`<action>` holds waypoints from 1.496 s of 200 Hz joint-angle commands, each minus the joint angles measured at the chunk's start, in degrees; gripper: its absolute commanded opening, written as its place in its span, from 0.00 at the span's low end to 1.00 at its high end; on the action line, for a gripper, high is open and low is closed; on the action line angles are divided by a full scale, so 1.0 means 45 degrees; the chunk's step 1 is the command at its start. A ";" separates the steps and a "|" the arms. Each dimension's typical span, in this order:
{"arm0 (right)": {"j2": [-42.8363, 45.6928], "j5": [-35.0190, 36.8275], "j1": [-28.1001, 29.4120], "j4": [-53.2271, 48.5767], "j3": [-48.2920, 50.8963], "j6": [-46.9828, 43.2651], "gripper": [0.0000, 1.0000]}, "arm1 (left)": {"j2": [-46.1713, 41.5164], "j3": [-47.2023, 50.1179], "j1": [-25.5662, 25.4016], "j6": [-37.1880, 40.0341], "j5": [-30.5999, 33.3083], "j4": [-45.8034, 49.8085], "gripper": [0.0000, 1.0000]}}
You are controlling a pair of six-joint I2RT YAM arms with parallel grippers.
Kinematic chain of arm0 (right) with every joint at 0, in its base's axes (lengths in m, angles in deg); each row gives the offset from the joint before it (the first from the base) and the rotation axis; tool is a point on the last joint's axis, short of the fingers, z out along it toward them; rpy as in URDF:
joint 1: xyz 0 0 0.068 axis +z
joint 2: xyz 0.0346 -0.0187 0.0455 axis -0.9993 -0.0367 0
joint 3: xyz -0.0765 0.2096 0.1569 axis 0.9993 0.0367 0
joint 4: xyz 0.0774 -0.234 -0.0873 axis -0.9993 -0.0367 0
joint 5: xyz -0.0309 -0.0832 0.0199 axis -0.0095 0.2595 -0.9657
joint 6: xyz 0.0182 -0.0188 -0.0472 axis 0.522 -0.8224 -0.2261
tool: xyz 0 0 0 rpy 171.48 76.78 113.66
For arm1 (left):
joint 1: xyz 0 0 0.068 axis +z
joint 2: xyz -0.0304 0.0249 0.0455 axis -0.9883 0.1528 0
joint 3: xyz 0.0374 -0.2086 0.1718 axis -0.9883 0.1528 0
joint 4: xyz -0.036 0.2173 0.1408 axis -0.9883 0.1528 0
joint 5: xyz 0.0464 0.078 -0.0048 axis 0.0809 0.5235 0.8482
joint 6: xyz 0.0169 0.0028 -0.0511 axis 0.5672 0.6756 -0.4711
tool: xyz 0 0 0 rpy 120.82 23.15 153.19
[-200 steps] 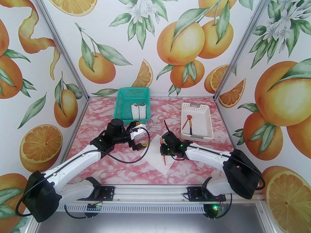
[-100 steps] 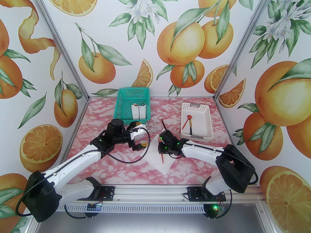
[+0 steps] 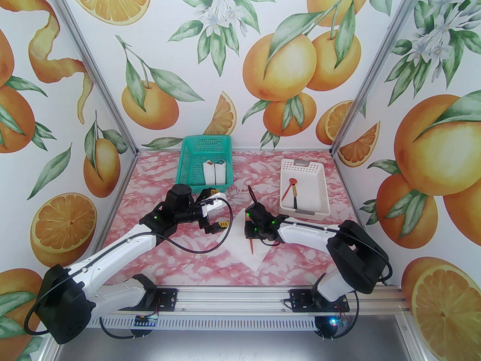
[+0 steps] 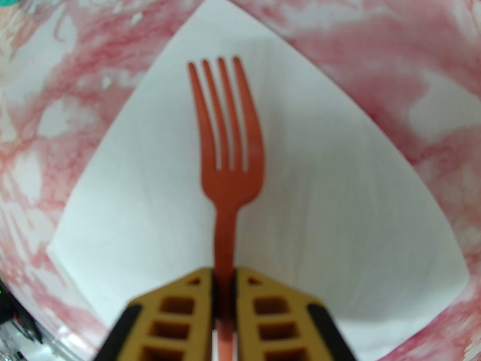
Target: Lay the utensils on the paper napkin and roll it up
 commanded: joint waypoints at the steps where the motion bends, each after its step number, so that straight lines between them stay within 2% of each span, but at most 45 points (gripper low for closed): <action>1: -0.0202 0.0476 0.0087 0.0089 -0.0186 -0.0179 0.15 | 0.0030 -0.0479 -0.0037 0.0305 -0.0006 0.0037 1.00; 59: -0.0341 0.0505 0.0074 0.0073 -0.0201 -0.0189 0.16 | 0.0051 -0.0444 -0.0057 0.0302 0.0109 -0.0056 1.00; 209: 0.0533 0.0729 0.0062 -0.0764 -0.0518 -0.0245 0.29 | -0.0033 -0.0406 -0.0096 0.0370 0.0150 -0.0069 1.00; 258: 0.1370 0.1133 0.0053 -0.1492 -0.0727 -0.0336 0.40 | -0.0046 -0.0387 -0.0097 0.0361 0.0198 -0.0150 1.00; 299: 0.2383 0.1804 0.0020 -0.2185 -0.1010 -0.0490 0.56 | -0.0105 -0.0326 -0.0100 0.0341 0.0315 -0.0253 1.00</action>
